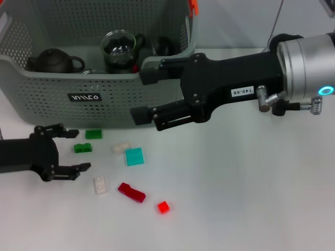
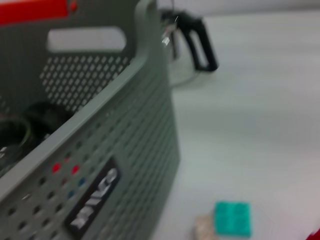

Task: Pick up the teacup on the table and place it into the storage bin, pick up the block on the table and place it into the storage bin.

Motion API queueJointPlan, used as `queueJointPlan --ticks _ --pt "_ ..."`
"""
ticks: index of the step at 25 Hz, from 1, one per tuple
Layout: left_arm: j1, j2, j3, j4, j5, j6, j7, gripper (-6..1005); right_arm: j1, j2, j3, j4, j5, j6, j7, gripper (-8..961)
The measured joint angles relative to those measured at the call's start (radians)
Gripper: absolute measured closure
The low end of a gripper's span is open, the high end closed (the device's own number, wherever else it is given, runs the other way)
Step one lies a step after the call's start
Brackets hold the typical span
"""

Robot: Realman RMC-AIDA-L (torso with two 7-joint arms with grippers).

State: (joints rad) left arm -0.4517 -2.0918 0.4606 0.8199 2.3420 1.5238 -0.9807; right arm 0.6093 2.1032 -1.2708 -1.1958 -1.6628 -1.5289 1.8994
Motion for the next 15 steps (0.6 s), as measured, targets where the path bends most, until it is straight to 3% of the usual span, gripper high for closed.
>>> queueJointPlan --ticks 9,15 --pt "-0.06 0.019 0.003 -0.081 0.065 -0.167 -0.01 155 -0.006 0.0 0.002 0.025 0.01 0.01 -0.009 49" --pt "-0.074 0.018 0.007 -0.114 0.065 -0.212 -0.011 196 -0.004 -0.001 0.008 0.026 0.011 0.011 -0.01 57"
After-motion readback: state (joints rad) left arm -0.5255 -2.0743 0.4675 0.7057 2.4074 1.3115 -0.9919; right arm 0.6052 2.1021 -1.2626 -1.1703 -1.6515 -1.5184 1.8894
